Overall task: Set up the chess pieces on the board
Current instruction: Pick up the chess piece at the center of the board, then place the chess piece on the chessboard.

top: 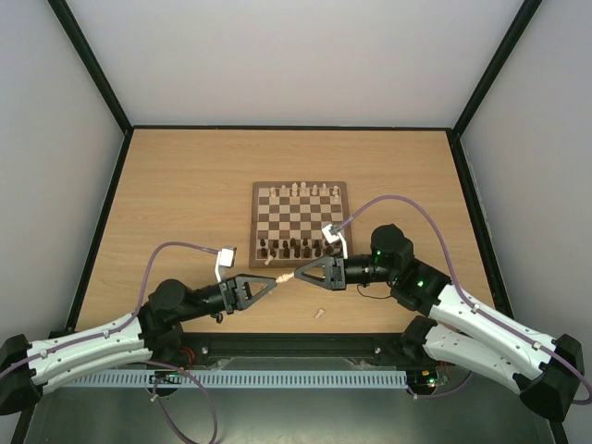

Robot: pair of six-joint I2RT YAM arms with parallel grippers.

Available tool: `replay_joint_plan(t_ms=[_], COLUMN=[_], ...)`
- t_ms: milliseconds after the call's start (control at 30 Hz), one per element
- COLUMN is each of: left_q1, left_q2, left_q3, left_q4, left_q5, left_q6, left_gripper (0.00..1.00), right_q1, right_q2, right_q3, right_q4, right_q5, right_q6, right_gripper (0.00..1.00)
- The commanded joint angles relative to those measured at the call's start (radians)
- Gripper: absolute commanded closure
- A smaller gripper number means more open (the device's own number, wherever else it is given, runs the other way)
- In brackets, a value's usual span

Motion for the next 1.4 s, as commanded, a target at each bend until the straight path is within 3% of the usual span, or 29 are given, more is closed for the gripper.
replay_joint_plan(t_ms=[0, 267, 433, 567, 733, 900, 1167, 1367], left_q1=[0.007, 0.032, 0.105, 0.137, 0.140, 0.142, 0.144, 0.144], left_q2=[-0.002, -0.014, -0.004, 0.062, 0.104, 0.056, -0.032, -0.066], left_q3=[0.037, 0.128, 0.381, 0.523, 0.528, 0.517, 0.489, 0.474], left_q4=[0.027, -0.160, -0.717, -0.985, -1.075, -1.148, -1.208, -1.227], left_q5=[0.008, 0.000, -0.132, -0.263, -0.342, -0.389, -0.378, -0.360], left_q6=[0.003, 0.056, 0.209, 0.275, 0.275, 0.275, 0.267, 0.270], left_gripper=[0.95, 0.98, 0.97, 0.97, 0.96, 0.96, 0.96, 0.96], right_q1=[-0.003, -0.003, -0.004, -0.004, -0.003, -0.003, -0.030, -0.084], right_q2=[-0.006, -0.001, 0.073, 0.246, 0.573, 0.958, 1.534, 1.619], right_q3=[-0.007, 0.030, 0.184, 0.389, 0.702, 1.123, 1.868, 1.864], right_q4=[-0.009, -0.068, -0.280, -0.444, -0.628, -0.868, -1.187, -1.108], right_q5=[0.003, 0.027, 0.170, 0.344, 0.572, 0.742, 0.840, 0.803], right_q6=[-0.014, -0.051, -0.185, -0.305, -0.414, -0.491, -0.577, -0.591], right_gripper=[0.90, 0.90, 0.90, 0.89, 0.90, 0.90, 0.90, 0.90])
